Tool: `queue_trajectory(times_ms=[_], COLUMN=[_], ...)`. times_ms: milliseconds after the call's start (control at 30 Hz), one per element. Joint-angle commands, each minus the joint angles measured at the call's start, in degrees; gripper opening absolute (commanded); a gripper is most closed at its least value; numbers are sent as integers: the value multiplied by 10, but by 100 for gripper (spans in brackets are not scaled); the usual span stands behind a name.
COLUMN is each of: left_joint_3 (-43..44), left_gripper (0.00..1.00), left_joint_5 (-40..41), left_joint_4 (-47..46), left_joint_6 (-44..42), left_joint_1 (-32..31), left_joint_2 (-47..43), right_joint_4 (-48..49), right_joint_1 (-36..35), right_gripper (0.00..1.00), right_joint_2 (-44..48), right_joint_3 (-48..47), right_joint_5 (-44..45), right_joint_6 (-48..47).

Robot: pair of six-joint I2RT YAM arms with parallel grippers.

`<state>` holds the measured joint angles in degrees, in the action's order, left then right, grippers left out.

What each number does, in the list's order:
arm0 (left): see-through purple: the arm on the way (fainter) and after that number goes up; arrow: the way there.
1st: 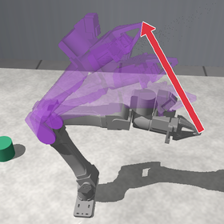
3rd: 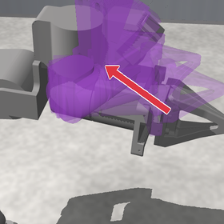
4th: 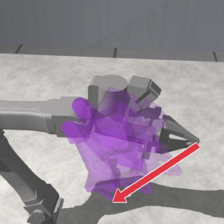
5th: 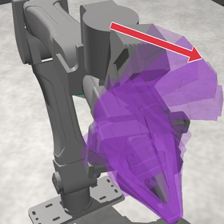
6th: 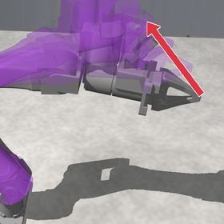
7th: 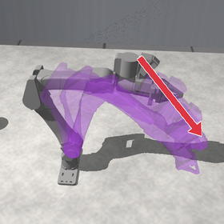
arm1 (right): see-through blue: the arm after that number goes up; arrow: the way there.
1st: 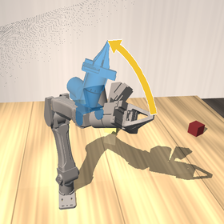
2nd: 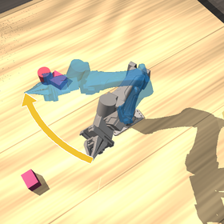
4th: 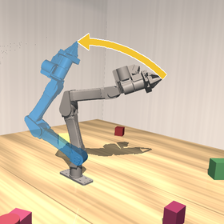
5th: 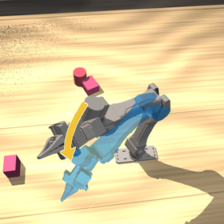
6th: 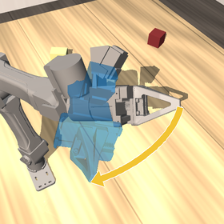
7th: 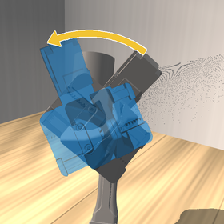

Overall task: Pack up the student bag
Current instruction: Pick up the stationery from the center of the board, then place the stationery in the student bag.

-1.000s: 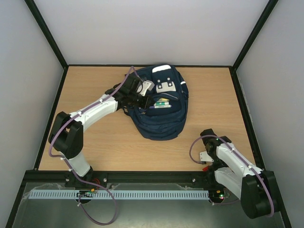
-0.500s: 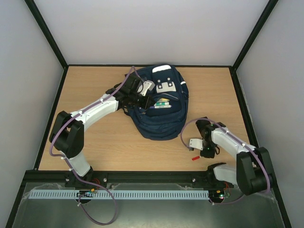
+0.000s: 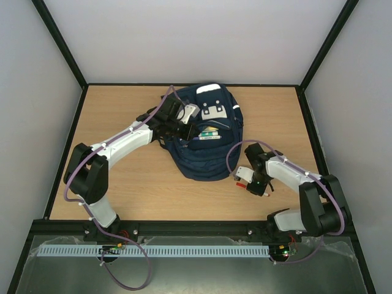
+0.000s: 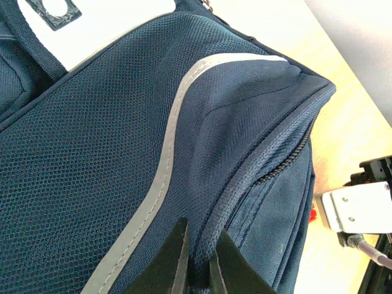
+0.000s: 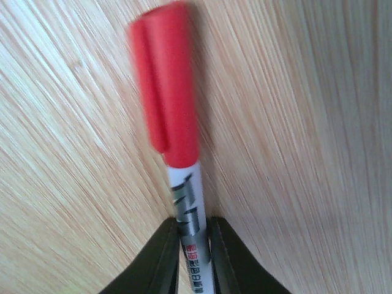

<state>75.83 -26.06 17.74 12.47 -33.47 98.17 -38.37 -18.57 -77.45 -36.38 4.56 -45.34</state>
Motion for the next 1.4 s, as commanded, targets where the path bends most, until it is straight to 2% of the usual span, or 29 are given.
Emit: queue_trajectory(times_ms=[0,133,400,633,833,1000,1133,1267,1367], left_joint_3=[22,23,23,26,25,24,24,24,24], left_gripper=[6,7,7,7,7,7,7,7,7], left_joint_5=[-5,-4,-2,-2,-5,-4,-6,-11,-10], left_joint_4=[-16,-16,-13,-12,-13,-13,-13,-14,-15], left_joint_6=[7,6,5,5,5,4,6,9,9], left_joint_1=[-1,-1,-1,8,9,11,14,15,17], left_joint_2=[-7,-8,-4,-6,-5,-10,-11,-10,-10], right_joint_4=[32,9,-77,-5,74,160,264,363,362], right_joint_1=[-30,-53,-80,-116,-170,-204,-209,-221,-222], right_gripper=[15,10,9,10,10,10,10,17,37], right_joint_2=[-6,25,100,118,79,30,-14,-30,-23], right_joint_3=[12,-13,-116,-212,-253,-236,-213,-184,-186], right_joint_5=[-49,-72,-151,-165,-86,4,98,170,158], right_joint_6=[61,89,110,129,91,27,16,1,28])
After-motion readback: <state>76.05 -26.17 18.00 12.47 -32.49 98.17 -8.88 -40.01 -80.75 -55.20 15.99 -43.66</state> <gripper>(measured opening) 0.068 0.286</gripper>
